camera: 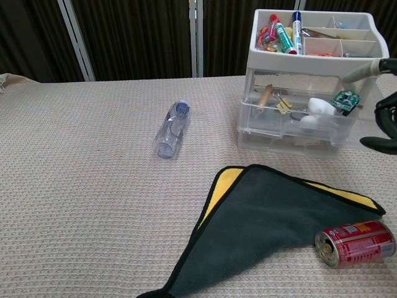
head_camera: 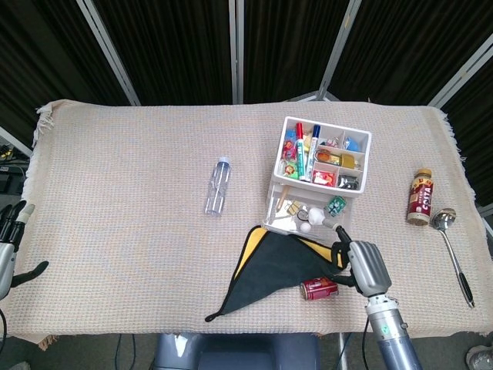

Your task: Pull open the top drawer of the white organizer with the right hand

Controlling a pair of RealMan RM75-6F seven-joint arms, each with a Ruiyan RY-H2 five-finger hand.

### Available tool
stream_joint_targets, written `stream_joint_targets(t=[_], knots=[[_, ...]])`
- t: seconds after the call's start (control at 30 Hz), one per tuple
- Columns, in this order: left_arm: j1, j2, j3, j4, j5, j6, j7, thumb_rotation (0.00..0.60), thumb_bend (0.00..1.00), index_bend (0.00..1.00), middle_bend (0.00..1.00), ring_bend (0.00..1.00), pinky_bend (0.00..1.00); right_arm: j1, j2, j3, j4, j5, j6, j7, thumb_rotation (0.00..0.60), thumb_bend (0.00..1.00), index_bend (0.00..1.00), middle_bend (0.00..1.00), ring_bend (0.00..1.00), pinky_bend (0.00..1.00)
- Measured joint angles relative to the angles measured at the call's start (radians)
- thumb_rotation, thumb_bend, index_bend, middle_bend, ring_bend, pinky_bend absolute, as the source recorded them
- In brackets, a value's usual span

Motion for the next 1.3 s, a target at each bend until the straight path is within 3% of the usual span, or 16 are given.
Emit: stream_joint_targets(t=[0.2, 0.37, 0.47, 0.7, 1.3], knots=[[0.003, 0.002, -0.001, -0.001, 0.002, 0.007, -0.005, 0.600, 0.10, 0.00, 0.00, 0.00, 0.00, -0.002, 0.047, 0.022, -0.057, -0.037, 0.041, -0.088, 0.600, 0.12, 0.27, 0.86, 0.85, 0.61], [0.003, 0.003, -0.001, -0.003, 0.003, 0.008, -0.004, 0.600, 0.11, 0.00, 0.00, 0.00, 0.00, 0.016, 0.108, 0.088, -0.125, -0.022, 0.064, -0.209, 0.600, 0.08, 0.31, 0.99, 0.97, 0.63], [0.003, 0.002, -0.001, -0.004, 0.002, 0.006, 0.001, 0.600, 0.11, 0.00, 0.00, 0.00, 0.00, 0.046, 0.146, 0.138, -0.148, 0.041, 0.048, -0.255, 0.600, 0.05, 0.35, 1.00, 1.00, 0.65], [0.000, -0.002, -0.002, 0.001, -0.004, 0.000, 0.006, 0.600, 0.11, 0.00, 0.00, 0.00, 0.00, 0.154, 0.210, 0.193, -0.116, 0.198, -0.083, -0.341, 0.600, 0.00, 0.45, 1.00, 1.00, 0.68], [-0.006, -0.010, -0.004, 0.008, -0.015, -0.015, 0.020, 0.600, 0.11, 0.00, 0.00, 0.00, 0.00, 0.285, 0.204, 0.164, 0.065, 0.234, -0.220, -0.404, 0.600, 0.00, 0.51, 1.00, 1.00, 0.68]])
